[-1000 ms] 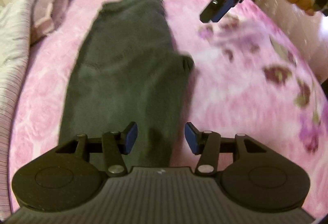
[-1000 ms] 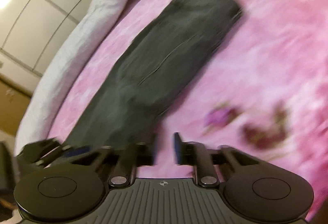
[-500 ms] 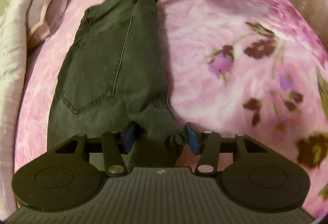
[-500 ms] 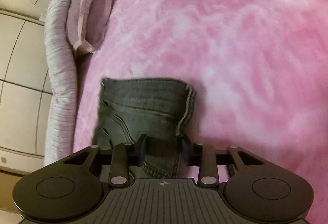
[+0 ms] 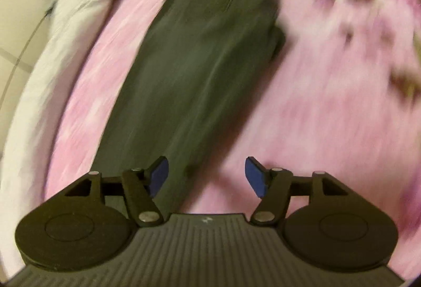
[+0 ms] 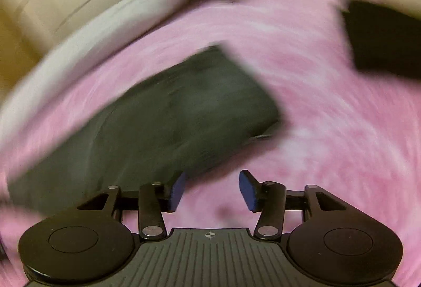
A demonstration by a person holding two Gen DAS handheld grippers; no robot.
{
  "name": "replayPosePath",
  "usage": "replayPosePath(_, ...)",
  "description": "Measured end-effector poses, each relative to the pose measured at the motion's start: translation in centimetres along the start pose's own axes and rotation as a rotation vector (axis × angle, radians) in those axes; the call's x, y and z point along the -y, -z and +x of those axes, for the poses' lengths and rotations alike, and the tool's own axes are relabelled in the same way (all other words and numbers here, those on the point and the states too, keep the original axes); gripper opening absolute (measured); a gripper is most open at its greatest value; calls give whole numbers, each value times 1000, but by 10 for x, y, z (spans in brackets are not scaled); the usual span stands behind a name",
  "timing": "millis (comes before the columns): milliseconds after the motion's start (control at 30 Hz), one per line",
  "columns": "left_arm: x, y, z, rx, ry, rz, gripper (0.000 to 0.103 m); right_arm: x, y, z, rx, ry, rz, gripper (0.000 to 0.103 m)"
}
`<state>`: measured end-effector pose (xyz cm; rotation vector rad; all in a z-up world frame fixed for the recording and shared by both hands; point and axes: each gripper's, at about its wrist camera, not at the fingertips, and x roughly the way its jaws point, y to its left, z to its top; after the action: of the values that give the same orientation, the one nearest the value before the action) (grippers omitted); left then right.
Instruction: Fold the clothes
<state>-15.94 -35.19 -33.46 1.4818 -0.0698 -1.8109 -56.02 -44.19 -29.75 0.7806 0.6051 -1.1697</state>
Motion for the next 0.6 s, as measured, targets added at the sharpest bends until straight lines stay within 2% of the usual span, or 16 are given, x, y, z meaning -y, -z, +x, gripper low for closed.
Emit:
replayPosePath(100,-18,65,-6,-42,-100,33,63,-57,21,0,-5,18,-327,55)
replayPosePath(167,-31,108,-10,-70,-168,57,63,-84,34,5,-7,59,-473,55)
replayPosePath(300,-61,184,-6,-131,-284,136,63,-113,51,20,13,144,-644,55)
replayPosePath(433,-79,249,12,-203,-363,235,63,-124,66,50,30,263,-842,56)
replayPosePath(533,-82,282,26,-212,-405,275,63,-118,76,65,40,340,-943,56)
replayPosePath(600,-84,287,29,-183,-435,277,63,-111,85,70,55,380,-998,57)
